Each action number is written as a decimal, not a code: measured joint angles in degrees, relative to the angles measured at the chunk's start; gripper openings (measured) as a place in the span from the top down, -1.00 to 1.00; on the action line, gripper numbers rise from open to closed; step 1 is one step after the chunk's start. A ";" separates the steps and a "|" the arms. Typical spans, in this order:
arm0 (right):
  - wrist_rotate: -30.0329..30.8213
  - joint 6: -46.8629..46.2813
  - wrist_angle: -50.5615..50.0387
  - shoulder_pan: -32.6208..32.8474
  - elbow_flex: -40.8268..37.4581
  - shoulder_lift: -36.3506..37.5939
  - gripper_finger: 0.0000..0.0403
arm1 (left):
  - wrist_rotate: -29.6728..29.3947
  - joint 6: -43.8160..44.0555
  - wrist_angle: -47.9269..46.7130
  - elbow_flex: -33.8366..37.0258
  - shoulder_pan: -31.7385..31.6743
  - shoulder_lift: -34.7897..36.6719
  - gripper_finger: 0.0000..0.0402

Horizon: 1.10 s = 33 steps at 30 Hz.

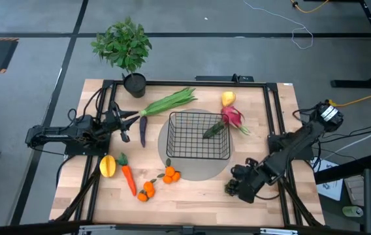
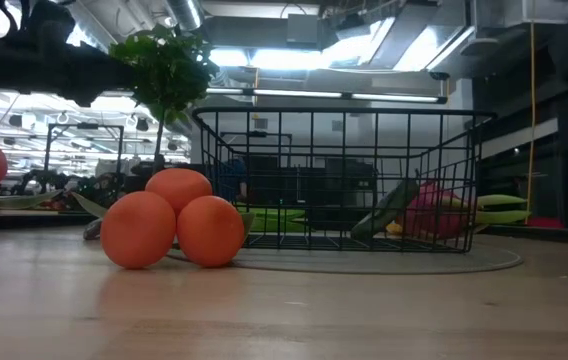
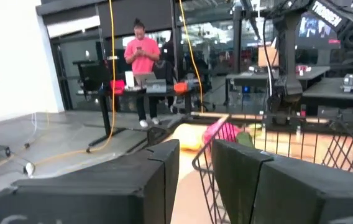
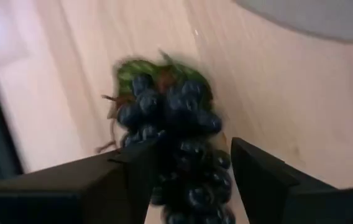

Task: Build produce basket
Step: Put the black grapes into the black wire basket

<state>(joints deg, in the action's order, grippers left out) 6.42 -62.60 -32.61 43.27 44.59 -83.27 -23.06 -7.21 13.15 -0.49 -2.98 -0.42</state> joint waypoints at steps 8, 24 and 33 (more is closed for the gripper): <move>5.96 -6.04 19.45 3.18 -10.76 -2.73 0.08 | -0.02 0.70 -5.17 0.00 0.00 -0.01 0.58; 22.40 36.36 18.26 2.73 11.48 -3.57 0.86 | -0.03 1.13 -4.92 0.00 0.00 -0.01 0.58; 64.81 70.17 18.58 -3.49 27.05 -3.42 0.92 | -0.03 1.12 -4.92 0.00 -0.01 -0.01 0.58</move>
<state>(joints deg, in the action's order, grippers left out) 71.23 7.57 -14.03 39.77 71.64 -86.69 -23.09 -6.09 8.23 -0.49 -2.98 -0.43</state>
